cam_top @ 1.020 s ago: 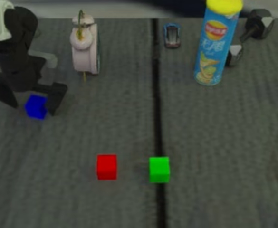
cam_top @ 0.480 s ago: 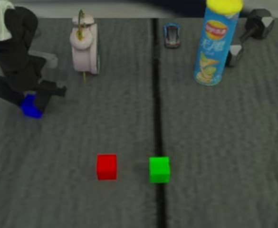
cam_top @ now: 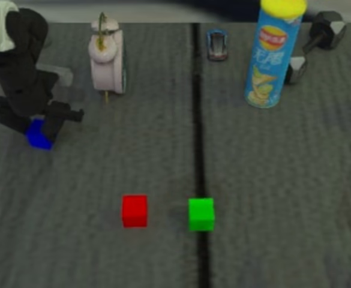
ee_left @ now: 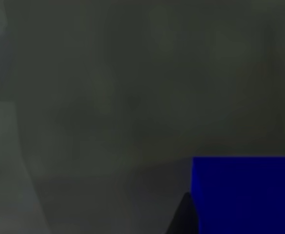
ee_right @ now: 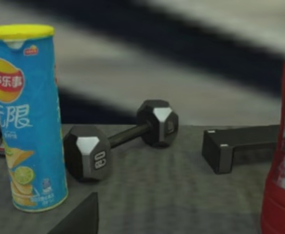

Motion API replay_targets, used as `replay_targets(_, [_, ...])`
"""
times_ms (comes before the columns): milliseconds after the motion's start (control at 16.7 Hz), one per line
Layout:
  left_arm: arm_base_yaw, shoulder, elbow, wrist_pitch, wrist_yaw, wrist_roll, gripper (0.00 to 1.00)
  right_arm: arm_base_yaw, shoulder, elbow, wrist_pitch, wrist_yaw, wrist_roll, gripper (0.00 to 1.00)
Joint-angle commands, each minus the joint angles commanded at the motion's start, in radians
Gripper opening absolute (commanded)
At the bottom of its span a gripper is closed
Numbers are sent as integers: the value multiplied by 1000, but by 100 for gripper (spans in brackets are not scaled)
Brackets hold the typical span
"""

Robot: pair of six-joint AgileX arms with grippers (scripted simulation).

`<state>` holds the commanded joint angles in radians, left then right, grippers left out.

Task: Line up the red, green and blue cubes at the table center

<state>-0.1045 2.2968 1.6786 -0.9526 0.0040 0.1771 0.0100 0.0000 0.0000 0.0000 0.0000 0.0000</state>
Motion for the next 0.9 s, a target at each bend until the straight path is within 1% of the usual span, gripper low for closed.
replay_targets(300, [2, -20, 20, -22, 2, 0, 0, 0, 0, 0, 0, 0, 0, 100])
replay_targets(660, [19, -76, 159, -228, 2, -4, 0, 0, 0, 0, 0, 0, 0, 100])
replay_targets(900, [20, -86, 173, -244, 2, -3, 0, 0, 0, 0, 0, 0, 0, 100])
